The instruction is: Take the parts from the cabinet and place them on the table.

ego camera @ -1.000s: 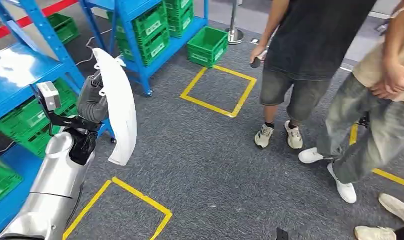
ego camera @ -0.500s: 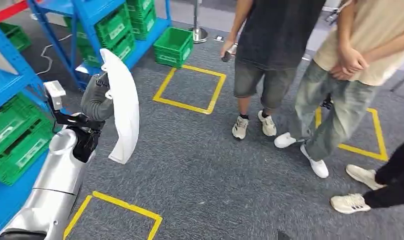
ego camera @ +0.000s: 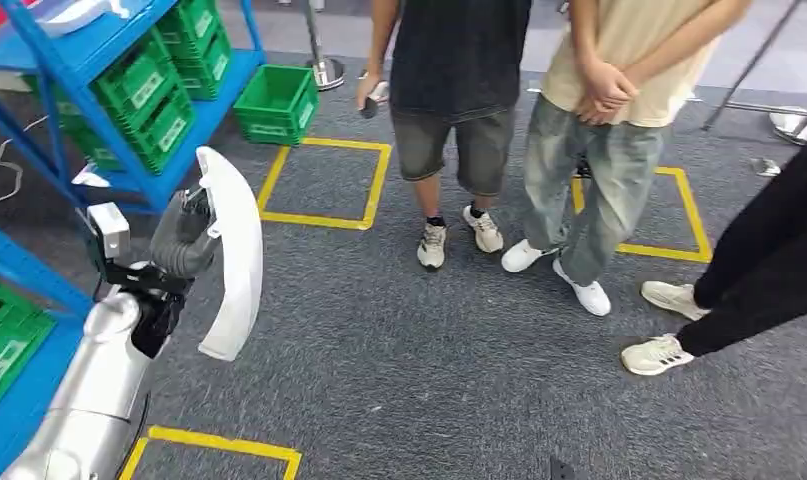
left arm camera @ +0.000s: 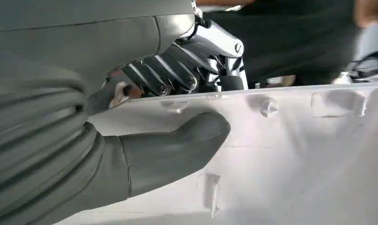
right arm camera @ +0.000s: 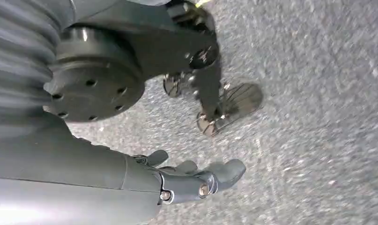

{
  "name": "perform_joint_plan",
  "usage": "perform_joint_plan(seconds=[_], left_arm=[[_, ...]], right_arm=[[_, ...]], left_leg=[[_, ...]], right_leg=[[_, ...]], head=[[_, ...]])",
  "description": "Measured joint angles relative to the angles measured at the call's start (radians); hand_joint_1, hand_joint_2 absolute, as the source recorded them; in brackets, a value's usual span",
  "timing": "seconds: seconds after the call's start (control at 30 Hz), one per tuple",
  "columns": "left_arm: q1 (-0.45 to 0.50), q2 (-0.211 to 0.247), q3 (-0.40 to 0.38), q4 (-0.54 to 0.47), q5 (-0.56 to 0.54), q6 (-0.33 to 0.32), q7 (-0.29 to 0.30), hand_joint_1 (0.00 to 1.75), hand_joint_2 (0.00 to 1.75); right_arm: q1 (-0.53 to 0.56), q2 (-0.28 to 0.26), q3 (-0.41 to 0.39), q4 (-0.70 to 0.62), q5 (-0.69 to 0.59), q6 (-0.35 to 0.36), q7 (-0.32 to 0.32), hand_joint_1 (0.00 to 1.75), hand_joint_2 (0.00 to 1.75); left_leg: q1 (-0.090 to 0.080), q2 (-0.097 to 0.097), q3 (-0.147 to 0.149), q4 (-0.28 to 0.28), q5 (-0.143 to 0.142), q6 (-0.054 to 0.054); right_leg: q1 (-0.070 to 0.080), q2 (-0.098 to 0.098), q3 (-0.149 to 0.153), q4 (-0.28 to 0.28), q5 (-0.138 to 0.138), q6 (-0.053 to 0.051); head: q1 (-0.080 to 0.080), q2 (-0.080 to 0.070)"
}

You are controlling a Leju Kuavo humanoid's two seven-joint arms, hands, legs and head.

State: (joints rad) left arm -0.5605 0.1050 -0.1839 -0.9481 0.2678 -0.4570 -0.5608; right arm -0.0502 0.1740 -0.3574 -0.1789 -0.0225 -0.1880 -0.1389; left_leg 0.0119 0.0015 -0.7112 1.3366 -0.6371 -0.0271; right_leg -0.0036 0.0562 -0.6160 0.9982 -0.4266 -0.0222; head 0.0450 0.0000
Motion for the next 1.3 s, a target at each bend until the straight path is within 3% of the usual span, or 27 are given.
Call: perform_joint_plan(seconds=[0.03,0.1,0.13,0.17,0.27,0.3,0.33,0.37,0.43,0.47,0.5,0.57,0.6,0.63,0.67,0.77,0.8,0.87,0.9,0.97,1.0,1.03,1.1,1.13,1.17,1.2,1.3], left_arm=[[0.0,-0.001,0.002,0.007,0.002,-0.001,0.0,1.75,1.75],[0.0,-0.002,0.011,0.015,0.003,-0.008,-0.006,1.75,1.75],[0.0,-0.002,0.018,0.015,0.003,-0.012,-0.009,1.75,1.75],[0.0,-0.002,0.021,0.015,0.003,-0.017,-0.009,1.75,1.75],[0.015,-0.001,0.031,-0.007,-0.008,-0.015,0.005,1.75,1.75],[0.016,-0.001,0.035,-0.016,-0.015,-0.013,0.011,1.75,1.75],[0.015,-0.002,0.041,-0.026,-0.019,-0.013,0.018,1.75,1.75],[0.015,-0.002,0.046,-0.032,-0.019,-0.013,0.02,1.75,1.75],[0.018,0.0,0.054,-0.032,-0.019,-0.013,0.021,1.75,1.75],[0.018,0.0,0.056,-0.032,-0.019,-0.014,0.021,1.75,1.75],[0.018,-0.005,0.056,-0.03,-0.02,-0.013,0.021,1.75,1.75],[0.017,-0.015,0.056,-0.03,-0.023,-0.01,0.021,1.75,1.75],[0.015,-0.02,0.056,-0.03,-0.024,-0.008,0.021,1.75,1.75],[0.012,-0.024,0.056,-0.03,-0.027,-0.007,0.021,1.75,1.75],[0.01,-0.024,0.056,-0.03,-0.034,-0.006,0.021,1.75,1.75],[0.007,-0.035,0.057,-0.029,-0.041,0.0,0.02,1.75,1.75],[0.005,-0.04,0.057,-0.03,-0.041,0.002,0.019,1.75,1.75],[0.004,-0.039,0.061,-0.031,-0.04,0.003,0.016,1.75,1.75],[0.005,-0.037,0.066,-0.031,-0.04,0.003,0.016,1.75,1.75],[0.015,-0.031,0.074,-0.03,-0.039,0.005,0.019,1.75,1.75],[0.02,-0.028,0.078,-0.03,-0.037,0.003,0.019,1.75,1.75],[0.021,-0.028,0.082,-0.03,-0.036,0.001,0.018,1.75,1.75],[0.02,-0.028,0.087,-0.03,-0.034,-0.01,0.012,1.75,1.75],[0.02,-0.028,0.09,-0.029,-0.034,-0.015,0.01,1.75,1.75],[0.018,-0.028,0.09,-0.022,-0.033,-0.019,0.007,1.75,1.75],[0.018,-0.029,0.09,-0.015,-0.034,-0.024,0.003,1.75,1.75],[0.001,-0.049,0.09,0.022,-0.026,-0.037,-0.001,1.75,1.75]], right_arm=[[0.001,0.0,0.001,0.0,0.004,0.0,0.003,0.0,1.75],[0.0,0.0,0.005,0.0,0.01,-0.001,-0.002,0.0,1.75],[0.0,0.0,0.005,0.0,0.01,-0.001,-0.008,0.0,1.75],[-0.002,-0.003,0.005,0.0,0.009,-0.001,-0.016,0.0,1.75],[0.003,-0.011,0.005,0.0,0.006,-0.004,-0.03,0.0,1.75],[0.005,-0.015,0.005,0.0,0.005,-0.006,-0.034,0.0,1.75],[0.006,-0.017,0.005,0.0,0.005,-0.007,-0.038,0.0,1.75],[0.004,-0.018,0.005,0.0,0.005,-0.005,-0.044,0.0,1.75],[-0.003,-0.02,0.005,0.0,0.008,0.004,-0.055,0.0,1.75],[-0.004,-0.02,0.005,0.0,0.011,0.011,-0.063,0.0,1.75],[-0.003,-0.02,0.005,0.0,0.014,0.016,-0.069,0.0,1.75],[-0.004,-0.02,0.005,0.0,0.017,0.019,-0.076,0.0,1.75],[-0.005,-0.021,0.005,0.0,0.018,0.02,-0.077,0.0,1.75],[-0.007,-0.021,0.005,0.0,0.018,0.02,-0.077,0.0,1.75],[-0.01,-0.021,0.005,0.0,0.02,0.02,-0.075,0.0,1.75],[-0.009,-0.023,0.006,0.0,0.029,0.02,-0.056,0.0,1.75],[-0.007,-0.025,0.007,0.0,0.031,0.021,-0.052,0.0,1.75],[-0.004,-0.026,0.008,0.0,0.035,0.024,-0.045,0.0,1.75],[-0.006,-0.027,0.009,0.0,0.039,0.024,-0.041,0.0,1.75],[-0.006,-0.027,0.016,0.0,0.042,0.024,-0.025,0.0,1.75],[-0.003,-0.027,0.019,0.0,0.046,0.019,-0.011,0.0,1.75],[0.0,-0.027,0.021,0.0,0.049,0.015,0.001,0.0,1.75],[0.0,-0.027,0.023,0.0,0.049,0.008,0.015,0.0,1.75],[0.0,-0.027,0.022,0.0,0.048,0.006,0.016,0.0,1.75],[-0.001,-0.03,0.023,0.0,0.045,0.005,0.016,0.0,1.75],[-0.002,-0.03,0.023,0.0,0.04,0.005,0.016,0.0,1.75],[0.01,-0.031,0.022,0.0,0.036,0.006,0.012,0.0,1.75]], left_leg=[[0.001,0.0,0.013,-0.034,0.029,0.0],[0.01,-0.02,0.1,-0.217,0.133,-0.005],[0.018,-0.073,0.129,-0.278,0.136,-0.007],[0.023,-0.12,0.133,-0.293,0.125,-0.006],[0.011,-0.078,0.129,-0.28,0.131,0.018],[0.018,-0.06,0.13,-0.285,0.136,0.028],[0.015,-0.05,0.131,-0.287,0.137,0.035],[0.011,-0.036,0.131,-0.287,0.137,0.04],[0.003,-0.004,0.13,-0.287,0.135,0.045],[0.001,0.013,0.13,-0.286,0.134,0.047],[-0.001,0.029,0.13,-0.286,0.133,0.048],[-0.003,0.054,0.131,-0.287,0.132,0.048],[-0.004,0.067,0.133,-0.287,0.131,0.047],[-0.004,0.078,0.136,-0.287,0.129,0.045],[-0.009,0.088,0.136,-0.288,0.125,0.039],[-0.003,0.114,0.142,-0.297,0.125,0.026],[-0.008,0.12,0.148,-0.298,0.121,0.018],[-0.001,0.03,0.121,-0.239,0.084,0.013],[-0.001,0.009,0.085,-0.164,0.045,0.01],[0.0,0.001,0.01,-0.021,-0.007,0.004],[0.001,0.001,-0.009,0.004,-0.001,0.002],[0.002,0.001,-0.002,-0.024,0.031,0.001],[0.01,-0.014,0.068,-0.182,0.126,-0.005],[0.019,-0.051,0.106,-0.262,0.157,-0.01],[0.021,-0.093,0.114,-0.278,0.133,-0.011],[0.018,-0.076,0.116,-0.276,0.138,0.002],[0.013,-0.047,0.116,-0.28,0.143,0.024]], right_leg=[[-0.001,0.01,0.0,0.003,0.0,0.001],[-0.005,0.042,-0.001,0.015,-0.006,0.01],[-0.007,0.054,-0.006,0.024,-0.01,0.017],[-0.001,0.067,-0.019,0.037,-0.013,0.028],[-0.013,0.108,-0.033,0.028,0.003,0.048],[-0.015,0.104,-0.038,0.033,0.0,0.049],[-0.002,0.024,-0.049,0.061,-0.016,0.051],[-0.001,-0.019,-0.078,0.118,-0.049,0.056],[-0.003,-0.048,-0.154,0.274,-0.118,0.059],[-0.003,-0.05,-0.182,0.333,-0.134,0.058],[-0.003,-0.05,-0.186,0.342,-0.127,0.056],[-0.001,-0.055,-0.122,0.228,-0.067,0.047],[0.005,-0.071,-0.061,0.121,-0.027,0.039],[0.016,-0.118,-0.014,0.038,-0.016,0.029],[0.022,-0.126,-0.015,0.034,-0.02,0.025],[0.028,-0.094,-0.022,0.029,-0.015,0.015],[0.022,-0.083,-0.013,0.015,-0.007,0.007],[0.012,-0.067,-0.001,0.001,0.001,-0.002],[0.009,-0.056,-0.001,0.001,0.0,-0.005],[0.008,-0.027,-0.001,0.003,-0.001,-0.007],[0.006,-0.012,0.0,0.005,-0.002,-0.006],[0.004,0.004,0.0,0.007,-0.004,-0.003],[-0.003,0.033,0.0,0.02,-0.01,0.007],[-0.005,0.046,-0.004,0.029,-0.016,0.015],[-0.003,0.056,-0.012,0.04,-0.021,0.024],[-0.004,0.073,-0.02,0.041,-0.018,0.032],[-0.011,0.099,-0.026,0.032,-0.01,0.049]], head=[[0.0,0.0],[-0.001,0.0],[-0.003,0.0],[-0.006,0.0],[-0.003,0.0],[-0.003,0.0],[0.005,0.0],[0.014,0.0],[0.014,0.0],[0.014,0.0],[0.014,0.0],[0.014,0.0],[0.015,0.0],[0.015,0.0],[0.013,0.0],[0.013,0.0],[0.013,0.0],[0.01,0.0],[0.009,0.0],[0.006,0.0],[0.005,0.0],[0.005,0.0],[0.005,0.0],[0.004,0.0],[0.001,0.0],[0.002,0.0],[0.0,0.0]])
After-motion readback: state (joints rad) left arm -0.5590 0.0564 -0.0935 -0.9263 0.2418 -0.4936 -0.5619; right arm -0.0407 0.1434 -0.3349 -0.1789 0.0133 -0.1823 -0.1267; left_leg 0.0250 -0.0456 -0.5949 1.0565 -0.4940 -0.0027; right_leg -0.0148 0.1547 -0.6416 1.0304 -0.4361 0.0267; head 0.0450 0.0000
